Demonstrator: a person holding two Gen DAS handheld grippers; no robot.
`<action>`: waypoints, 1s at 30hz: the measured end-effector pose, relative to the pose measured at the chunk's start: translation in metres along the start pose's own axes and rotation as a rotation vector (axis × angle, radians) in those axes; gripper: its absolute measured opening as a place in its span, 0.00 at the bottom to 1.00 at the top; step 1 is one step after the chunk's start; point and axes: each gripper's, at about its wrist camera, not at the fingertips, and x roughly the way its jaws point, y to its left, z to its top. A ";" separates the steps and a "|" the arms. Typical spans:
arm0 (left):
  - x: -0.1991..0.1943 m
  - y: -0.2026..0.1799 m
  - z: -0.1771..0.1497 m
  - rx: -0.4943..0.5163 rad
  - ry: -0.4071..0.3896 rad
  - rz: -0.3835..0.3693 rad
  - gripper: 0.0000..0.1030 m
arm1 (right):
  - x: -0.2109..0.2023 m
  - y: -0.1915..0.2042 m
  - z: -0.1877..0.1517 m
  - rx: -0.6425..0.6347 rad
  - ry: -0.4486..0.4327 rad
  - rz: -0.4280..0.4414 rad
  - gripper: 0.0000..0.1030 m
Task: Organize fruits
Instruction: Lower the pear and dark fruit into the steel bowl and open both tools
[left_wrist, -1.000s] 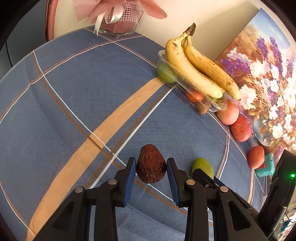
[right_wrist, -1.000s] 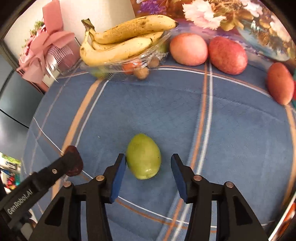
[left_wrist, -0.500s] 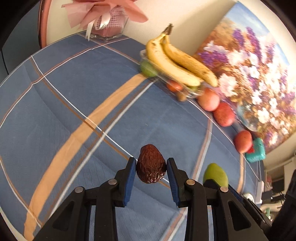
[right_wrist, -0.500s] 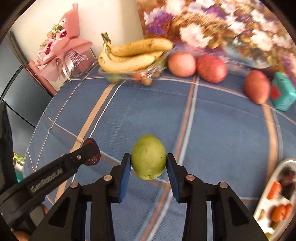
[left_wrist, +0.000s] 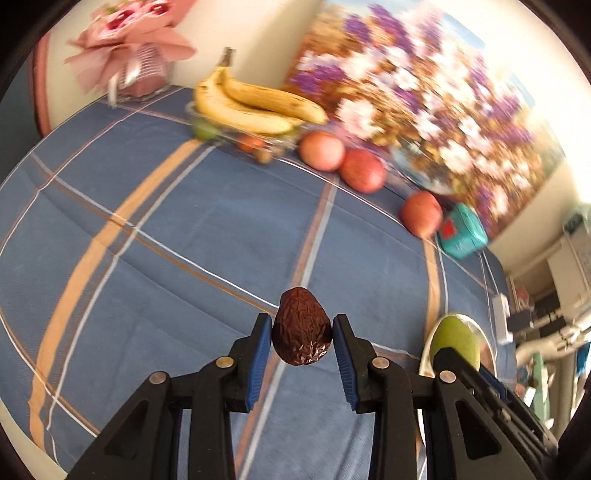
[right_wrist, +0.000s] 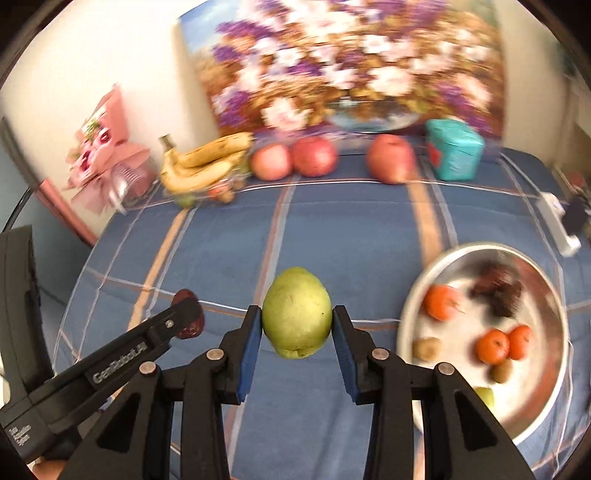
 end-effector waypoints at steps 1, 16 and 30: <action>-0.001 -0.006 -0.002 0.015 0.000 -0.003 0.35 | -0.002 -0.008 -0.001 0.019 -0.002 -0.011 0.39; 0.018 -0.104 -0.042 0.284 0.071 -0.092 0.35 | -0.024 -0.147 -0.010 0.349 -0.027 -0.091 0.39; 0.055 -0.160 -0.073 0.392 0.161 -0.223 0.36 | -0.016 -0.168 -0.014 0.398 0.002 -0.077 0.39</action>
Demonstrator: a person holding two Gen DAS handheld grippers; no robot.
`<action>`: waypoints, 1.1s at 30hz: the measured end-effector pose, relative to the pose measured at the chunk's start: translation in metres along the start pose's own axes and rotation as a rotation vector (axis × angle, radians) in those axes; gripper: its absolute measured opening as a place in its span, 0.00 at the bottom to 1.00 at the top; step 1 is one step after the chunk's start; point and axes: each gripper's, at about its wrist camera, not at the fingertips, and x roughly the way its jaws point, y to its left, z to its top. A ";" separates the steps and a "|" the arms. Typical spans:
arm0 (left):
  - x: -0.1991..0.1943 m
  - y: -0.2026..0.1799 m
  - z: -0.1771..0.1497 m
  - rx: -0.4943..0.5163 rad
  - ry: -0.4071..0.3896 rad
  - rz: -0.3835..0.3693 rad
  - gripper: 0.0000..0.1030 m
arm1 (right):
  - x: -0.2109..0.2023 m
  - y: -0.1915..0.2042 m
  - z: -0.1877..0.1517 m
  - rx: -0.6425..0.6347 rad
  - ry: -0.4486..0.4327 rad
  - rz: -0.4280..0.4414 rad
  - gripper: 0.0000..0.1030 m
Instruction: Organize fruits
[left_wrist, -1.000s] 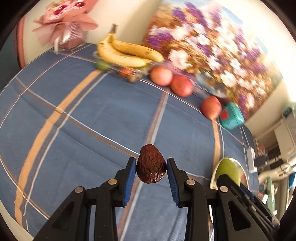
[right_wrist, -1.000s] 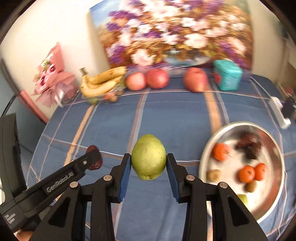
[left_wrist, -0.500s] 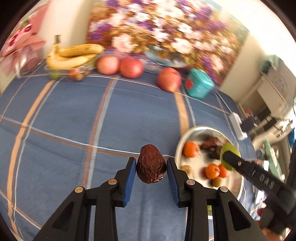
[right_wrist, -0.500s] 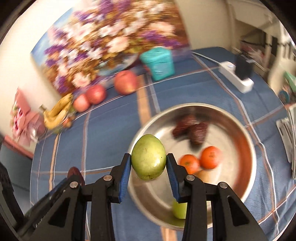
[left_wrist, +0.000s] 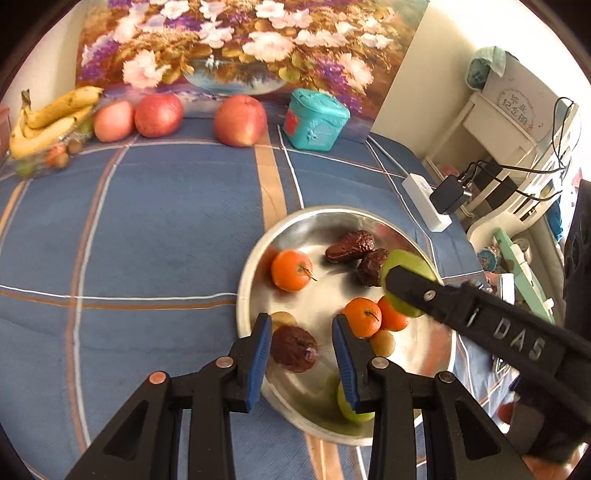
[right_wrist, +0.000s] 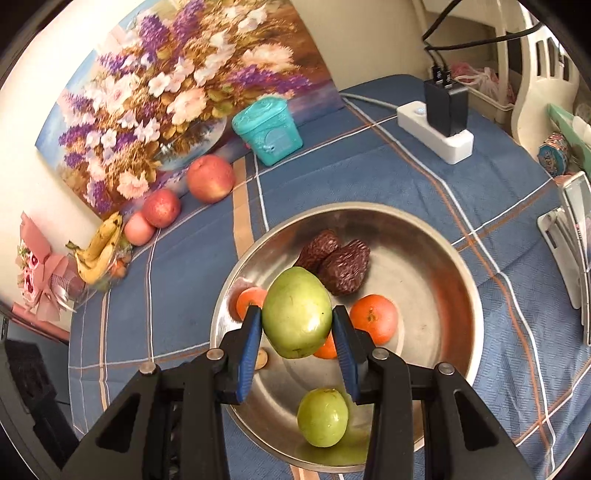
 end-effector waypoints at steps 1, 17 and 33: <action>0.002 -0.002 0.000 0.002 0.009 -0.005 0.36 | 0.003 0.000 -0.001 -0.001 0.010 -0.003 0.39; -0.004 0.028 0.002 -0.087 0.011 0.089 0.60 | 0.009 0.009 -0.005 -0.043 0.041 -0.030 0.40; -0.012 0.076 -0.003 -0.175 -0.009 0.343 0.99 | 0.003 0.030 -0.010 -0.150 0.011 -0.101 0.87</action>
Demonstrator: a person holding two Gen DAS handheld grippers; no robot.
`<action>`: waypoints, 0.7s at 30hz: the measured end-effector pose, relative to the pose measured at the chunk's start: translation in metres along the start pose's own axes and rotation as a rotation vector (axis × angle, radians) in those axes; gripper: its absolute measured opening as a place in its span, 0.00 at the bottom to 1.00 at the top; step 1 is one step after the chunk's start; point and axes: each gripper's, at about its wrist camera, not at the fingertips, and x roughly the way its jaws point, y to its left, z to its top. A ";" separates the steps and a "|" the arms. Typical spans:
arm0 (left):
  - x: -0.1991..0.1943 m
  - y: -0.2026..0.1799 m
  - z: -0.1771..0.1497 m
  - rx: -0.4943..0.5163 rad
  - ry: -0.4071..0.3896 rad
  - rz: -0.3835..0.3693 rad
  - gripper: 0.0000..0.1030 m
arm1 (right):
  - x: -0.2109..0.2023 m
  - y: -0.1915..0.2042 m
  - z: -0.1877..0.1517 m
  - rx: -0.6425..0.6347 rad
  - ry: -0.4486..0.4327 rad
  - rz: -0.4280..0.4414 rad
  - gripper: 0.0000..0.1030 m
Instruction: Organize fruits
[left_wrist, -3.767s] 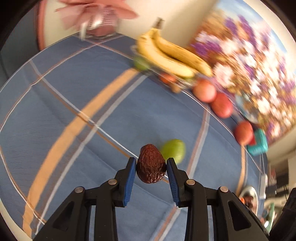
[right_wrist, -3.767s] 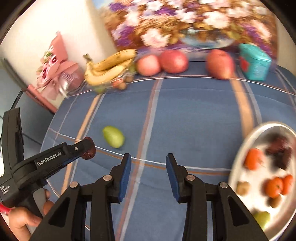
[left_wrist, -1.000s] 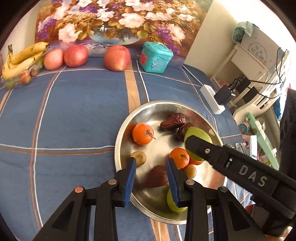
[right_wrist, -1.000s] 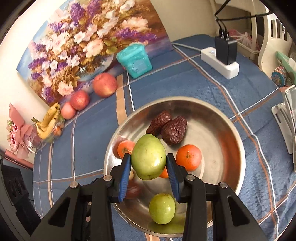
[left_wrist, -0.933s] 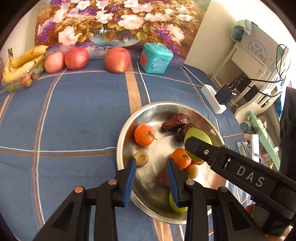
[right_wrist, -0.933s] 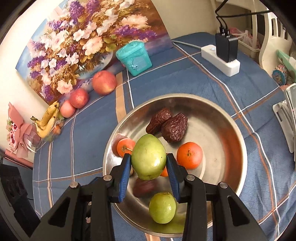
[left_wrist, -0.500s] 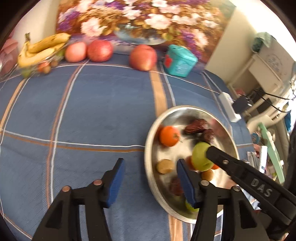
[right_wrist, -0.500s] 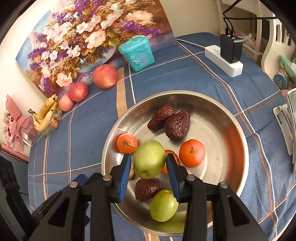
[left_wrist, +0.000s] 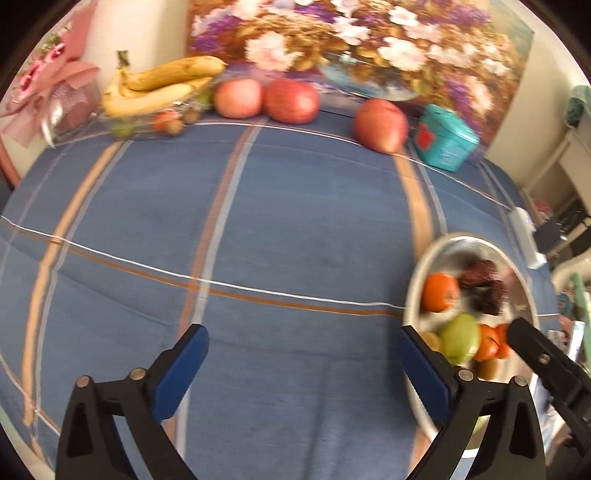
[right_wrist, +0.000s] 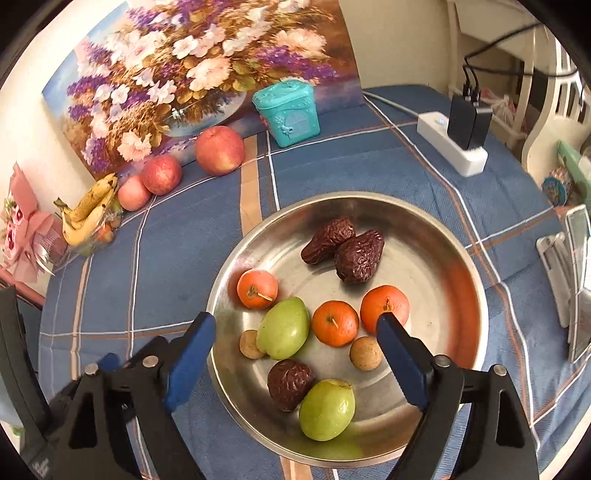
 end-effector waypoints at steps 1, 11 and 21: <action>0.000 0.005 0.000 0.000 -0.013 0.030 1.00 | 0.000 0.002 -0.001 -0.011 -0.001 -0.009 0.87; 0.005 0.026 -0.003 0.044 -0.028 0.256 1.00 | 0.006 0.017 -0.013 -0.039 -0.005 -0.052 0.87; -0.001 0.033 -0.015 0.050 0.023 0.366 1.00 | -0.002 0.018 -0.035 -0.051 0.017 -0.064 0.87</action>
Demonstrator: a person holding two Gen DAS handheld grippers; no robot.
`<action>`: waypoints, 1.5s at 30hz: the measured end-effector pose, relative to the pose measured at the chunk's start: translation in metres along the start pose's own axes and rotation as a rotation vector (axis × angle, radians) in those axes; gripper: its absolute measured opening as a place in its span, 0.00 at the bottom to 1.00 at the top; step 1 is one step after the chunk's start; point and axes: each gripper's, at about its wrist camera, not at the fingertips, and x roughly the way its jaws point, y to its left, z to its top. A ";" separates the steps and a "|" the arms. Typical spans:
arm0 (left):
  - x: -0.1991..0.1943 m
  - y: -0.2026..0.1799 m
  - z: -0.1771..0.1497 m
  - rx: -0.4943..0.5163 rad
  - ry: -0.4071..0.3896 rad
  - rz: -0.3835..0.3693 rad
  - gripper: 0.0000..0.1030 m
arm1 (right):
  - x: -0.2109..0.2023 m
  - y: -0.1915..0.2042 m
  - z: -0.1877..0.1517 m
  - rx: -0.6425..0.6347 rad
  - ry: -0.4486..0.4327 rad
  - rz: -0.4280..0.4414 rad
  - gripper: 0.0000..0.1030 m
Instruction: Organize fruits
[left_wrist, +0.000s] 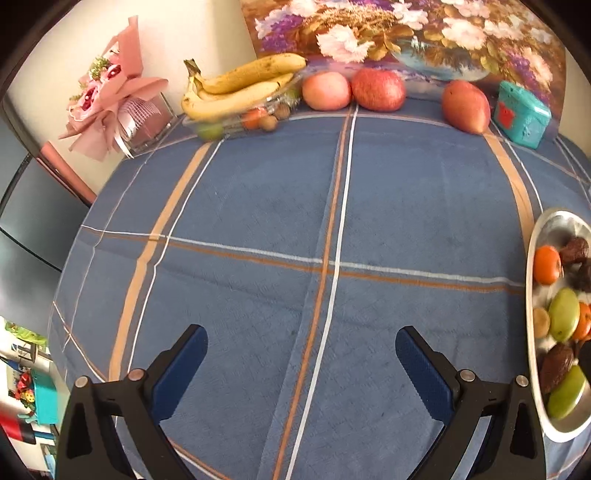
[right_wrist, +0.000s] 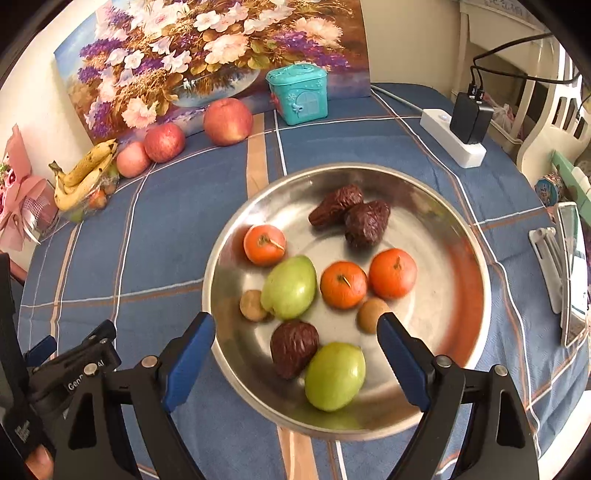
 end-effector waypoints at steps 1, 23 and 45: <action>0.000 0.000 -0.003 0.015 0.009 0.002 1.00 | -0.001 0.000 -0.002 -0.003 -0.001 0.000 0.87; -0.040 0.021 -0.030 0.088 -0.012 -0.025 1.00 | -0.033 0.025 -0.031 -0.115 -0.040 -0.027 0.87; -0.063 0.048 -0.031 0.008 -0.090 -0.082 1.00 | -0.042 0.033 -0.032 -0.145 -0.073 -0.018 0.87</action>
